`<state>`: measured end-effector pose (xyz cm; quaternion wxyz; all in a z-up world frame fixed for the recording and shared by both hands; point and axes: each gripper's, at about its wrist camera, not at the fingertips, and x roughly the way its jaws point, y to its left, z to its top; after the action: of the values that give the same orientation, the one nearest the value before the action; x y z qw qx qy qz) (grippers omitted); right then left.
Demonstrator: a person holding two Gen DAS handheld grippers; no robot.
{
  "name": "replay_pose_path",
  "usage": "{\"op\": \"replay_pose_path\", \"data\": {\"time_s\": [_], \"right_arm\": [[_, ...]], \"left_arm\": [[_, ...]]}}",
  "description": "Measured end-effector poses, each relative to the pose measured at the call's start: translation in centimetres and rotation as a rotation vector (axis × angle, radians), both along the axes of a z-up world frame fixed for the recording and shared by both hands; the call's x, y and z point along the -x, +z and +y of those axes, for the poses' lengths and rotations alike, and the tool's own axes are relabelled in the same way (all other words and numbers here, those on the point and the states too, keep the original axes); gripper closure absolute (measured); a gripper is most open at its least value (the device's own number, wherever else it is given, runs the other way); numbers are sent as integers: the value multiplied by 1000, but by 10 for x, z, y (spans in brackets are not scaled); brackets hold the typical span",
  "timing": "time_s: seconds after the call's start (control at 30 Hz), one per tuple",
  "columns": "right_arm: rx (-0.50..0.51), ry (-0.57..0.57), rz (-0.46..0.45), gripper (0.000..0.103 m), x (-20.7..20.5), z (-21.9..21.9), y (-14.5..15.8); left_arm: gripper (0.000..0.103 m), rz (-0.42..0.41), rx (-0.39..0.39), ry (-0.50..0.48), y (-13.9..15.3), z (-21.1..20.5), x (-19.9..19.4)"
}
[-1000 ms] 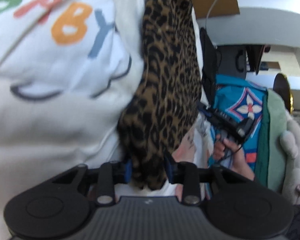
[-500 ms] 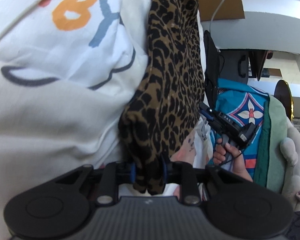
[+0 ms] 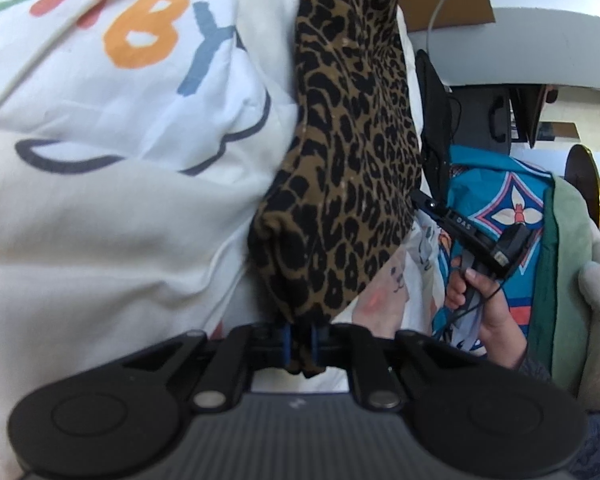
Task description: Fold clothes
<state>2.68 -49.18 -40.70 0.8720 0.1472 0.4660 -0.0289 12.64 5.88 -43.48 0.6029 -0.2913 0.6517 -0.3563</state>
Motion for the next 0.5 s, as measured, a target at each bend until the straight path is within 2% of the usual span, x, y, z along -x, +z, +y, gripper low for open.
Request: {"op": "replay_pose_path", "data": {"time_s": [0.07,0.2,0.5], "right_arm": [[1,-7,13,73,-1,1,1],[-12,-24,34,92,-1,3,4],[-73,-103,45,97,11,1,21]], "left_arm": [[94,-1,-9,-6,1,-1,0],[94,-14,-22,-13,5,2,0],[95,-97,-25,-26,43,6,-5]]}}
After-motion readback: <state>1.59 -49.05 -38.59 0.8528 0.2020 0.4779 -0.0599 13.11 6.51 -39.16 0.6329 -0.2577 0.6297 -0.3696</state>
